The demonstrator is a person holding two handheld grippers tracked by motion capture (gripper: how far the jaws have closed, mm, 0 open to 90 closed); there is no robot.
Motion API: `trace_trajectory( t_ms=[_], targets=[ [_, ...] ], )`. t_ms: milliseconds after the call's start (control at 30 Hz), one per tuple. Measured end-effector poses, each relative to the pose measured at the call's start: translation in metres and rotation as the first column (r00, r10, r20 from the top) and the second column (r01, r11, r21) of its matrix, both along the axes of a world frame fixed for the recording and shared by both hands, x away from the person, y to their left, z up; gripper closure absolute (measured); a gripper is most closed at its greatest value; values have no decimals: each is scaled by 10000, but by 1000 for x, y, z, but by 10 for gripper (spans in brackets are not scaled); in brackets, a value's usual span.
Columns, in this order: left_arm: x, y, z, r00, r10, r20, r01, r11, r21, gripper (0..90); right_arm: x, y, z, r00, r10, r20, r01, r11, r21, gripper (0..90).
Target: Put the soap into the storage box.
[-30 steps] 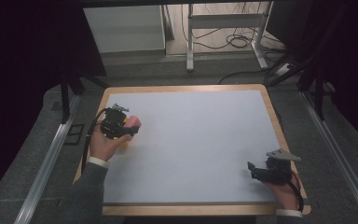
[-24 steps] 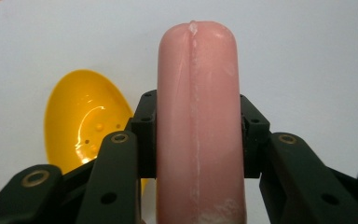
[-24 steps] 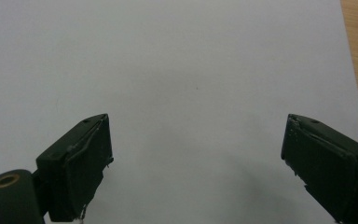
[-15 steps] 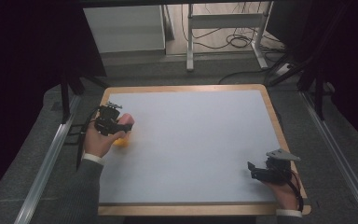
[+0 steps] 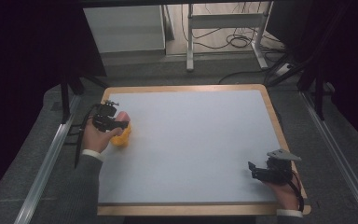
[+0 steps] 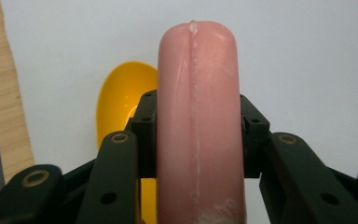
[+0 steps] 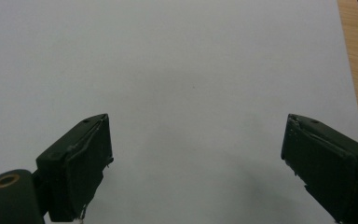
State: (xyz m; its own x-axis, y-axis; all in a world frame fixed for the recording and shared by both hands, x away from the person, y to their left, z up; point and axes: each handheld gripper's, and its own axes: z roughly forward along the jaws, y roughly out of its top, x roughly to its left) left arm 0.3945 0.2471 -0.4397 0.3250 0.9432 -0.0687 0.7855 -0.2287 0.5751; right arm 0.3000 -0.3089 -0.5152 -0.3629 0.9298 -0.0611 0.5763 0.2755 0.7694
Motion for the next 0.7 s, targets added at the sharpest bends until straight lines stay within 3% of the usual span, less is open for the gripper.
trace_trajectory(
  t_ms=[400,700],
  targets=[
    [11,10,-27,9971,489,-590,-487,9988,36,599,0,0,-1,10000,11,-40,-11,10000,-50,83],
    [12,14,-38,9951,592,-790,-593,9982,18,599,1,1,-2,10000,11,-48,-12,10000,-74,83]
  ],
)
